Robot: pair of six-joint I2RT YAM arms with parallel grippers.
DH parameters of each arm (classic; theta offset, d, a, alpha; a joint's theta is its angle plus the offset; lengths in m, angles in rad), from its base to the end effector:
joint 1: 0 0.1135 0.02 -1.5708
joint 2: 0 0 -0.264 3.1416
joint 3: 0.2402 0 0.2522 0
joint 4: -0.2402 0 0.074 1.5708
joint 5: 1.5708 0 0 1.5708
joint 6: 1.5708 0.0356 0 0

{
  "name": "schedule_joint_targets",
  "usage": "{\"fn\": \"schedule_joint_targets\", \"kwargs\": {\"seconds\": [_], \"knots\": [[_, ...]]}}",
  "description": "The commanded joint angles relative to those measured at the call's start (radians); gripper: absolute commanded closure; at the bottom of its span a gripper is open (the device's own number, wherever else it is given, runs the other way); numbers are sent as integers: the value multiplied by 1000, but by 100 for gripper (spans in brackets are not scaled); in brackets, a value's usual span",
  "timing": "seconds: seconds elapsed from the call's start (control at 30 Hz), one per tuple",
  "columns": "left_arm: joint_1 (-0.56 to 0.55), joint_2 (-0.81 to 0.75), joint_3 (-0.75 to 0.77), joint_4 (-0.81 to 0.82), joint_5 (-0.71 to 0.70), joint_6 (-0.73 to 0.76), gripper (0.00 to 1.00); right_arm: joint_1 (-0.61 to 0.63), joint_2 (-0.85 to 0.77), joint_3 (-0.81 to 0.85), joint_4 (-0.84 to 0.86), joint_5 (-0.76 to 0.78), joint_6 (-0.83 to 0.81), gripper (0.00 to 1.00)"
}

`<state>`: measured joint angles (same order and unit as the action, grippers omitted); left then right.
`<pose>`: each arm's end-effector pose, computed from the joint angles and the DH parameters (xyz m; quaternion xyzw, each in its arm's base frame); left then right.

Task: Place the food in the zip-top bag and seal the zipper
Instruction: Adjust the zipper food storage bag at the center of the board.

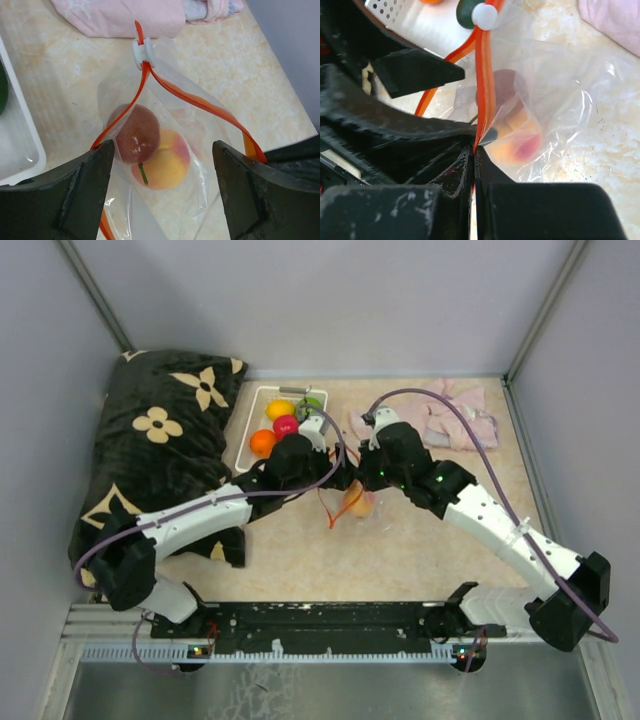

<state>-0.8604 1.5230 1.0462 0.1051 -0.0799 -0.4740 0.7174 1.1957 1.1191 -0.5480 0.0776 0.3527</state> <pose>0.2334 -0.2669 0.2783 0.1363 0.8139 -0.3230 0.4633 0.1984 0.1695 0.3362 -0.1439 0.8779 0.2024 0.4093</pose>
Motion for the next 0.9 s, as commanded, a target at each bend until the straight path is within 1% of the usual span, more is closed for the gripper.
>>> {"fn": "schedule_joint_targets", "kwargs": {"seconds": [0.0, 0.23, 0.37, 0.47, 0.57, 0.7, 0.8, 0.87], "knots": [[-10, -117, -23, -32, 18, 14, 14, 4, -38, -15, 76, 13, 19, 100], [-10, -255, -98, -145, 26, 15, 14, -5, -34, -24, 95, 9, 28, 100], [-10, -335, -157, -161, 62, -11, 14, -9, -24, -28, 103, 7, 33, 100], [-10, -375, -189, -181, 41, -25, 14, -12, -26, -33, 112, 13, 40, 100], [-10, -370, -193, -197, 36, -36, 15, -15, -27, -39, 123, 13, 48, 100], [-9, -329, -191, -160, 64, -54, 21, -16, -18, -40, 134, 5, 54, 100], [-10, -287, -190, -126, 84, -62, 27, -16, -16, -43, 136, 4, 54, 100], [-10, -253, -181, -114, 99, -64, 34, -16, -17, -49, 137, 8, 53, 100]]}}
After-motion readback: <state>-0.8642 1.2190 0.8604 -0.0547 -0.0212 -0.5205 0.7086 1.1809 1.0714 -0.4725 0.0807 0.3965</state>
